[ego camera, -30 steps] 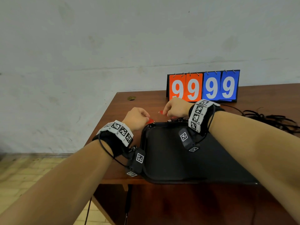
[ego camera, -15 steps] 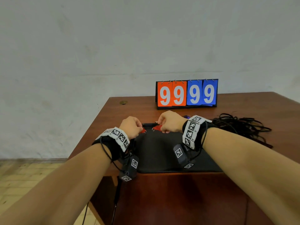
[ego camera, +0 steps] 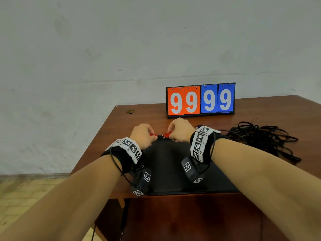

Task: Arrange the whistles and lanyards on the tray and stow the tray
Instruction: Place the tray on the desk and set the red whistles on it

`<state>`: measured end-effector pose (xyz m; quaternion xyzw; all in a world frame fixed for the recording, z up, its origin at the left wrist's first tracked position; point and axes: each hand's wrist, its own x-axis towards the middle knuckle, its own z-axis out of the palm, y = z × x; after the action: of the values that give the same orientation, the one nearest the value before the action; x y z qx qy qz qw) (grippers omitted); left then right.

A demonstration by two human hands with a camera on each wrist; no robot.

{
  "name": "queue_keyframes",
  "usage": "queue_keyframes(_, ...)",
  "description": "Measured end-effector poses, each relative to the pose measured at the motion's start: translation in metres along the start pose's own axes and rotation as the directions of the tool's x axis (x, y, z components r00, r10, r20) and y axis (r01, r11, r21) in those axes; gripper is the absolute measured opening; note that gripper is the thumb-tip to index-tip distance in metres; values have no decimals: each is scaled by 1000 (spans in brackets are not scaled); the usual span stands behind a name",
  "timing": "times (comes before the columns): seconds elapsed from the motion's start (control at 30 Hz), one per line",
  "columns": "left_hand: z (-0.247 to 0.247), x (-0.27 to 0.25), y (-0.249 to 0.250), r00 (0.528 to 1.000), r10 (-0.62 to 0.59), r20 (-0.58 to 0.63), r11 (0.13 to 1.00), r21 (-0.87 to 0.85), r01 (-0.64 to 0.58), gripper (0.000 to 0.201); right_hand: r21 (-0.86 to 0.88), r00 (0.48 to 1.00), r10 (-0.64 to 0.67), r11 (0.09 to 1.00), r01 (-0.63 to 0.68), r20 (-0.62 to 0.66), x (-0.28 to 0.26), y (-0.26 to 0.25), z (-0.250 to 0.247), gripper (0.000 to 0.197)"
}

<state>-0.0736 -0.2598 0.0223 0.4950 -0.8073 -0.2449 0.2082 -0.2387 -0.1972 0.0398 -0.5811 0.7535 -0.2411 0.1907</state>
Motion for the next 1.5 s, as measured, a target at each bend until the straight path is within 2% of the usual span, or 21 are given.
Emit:
queue_keyframes(0.2,-2,12,0,1000,-15,19,997,-72,16,14,102,1000,-4,995,4,-3,19,-7,4,18)
queue_keyframes(0.37,-4,23,-3,998,-57,36,989,-132,61,20,111,1000,11,994,-8,-23,30,-7,7,21)
queue_keyframes(0.53,-5,26,-6,995,-50,84,996,-67,56,21,45,1000,9,999,-10,15,34,-5,11,30)
queue_keyframes(0.73,-3,19,-4,987,-32,159,999,-29,37,18,70,994,14,997,-21,107,26,-9,12,26)
queue_keyframes(0.93,-2,9,-3,982,-30,187,1000,10,29,20,-43,989,23,999,-16,148,16,-13,11,21)
queue_keyframes(1.17,-9,-1,5,972,-45,232,987,163,7,20,-119,964,86,991,-58,251,9,-16,15,22)
queue_keyframes(1.27,-9,-2,6,971,-45,235,976,216,-7,22,-116,962,93,991,-65,258,9,-16,16,23)
queue_keyframes(1.5,-10,0,5,964,-52,261,975,221,-7,25,-95,959,65,995,-40,274,11,-19,18,27)
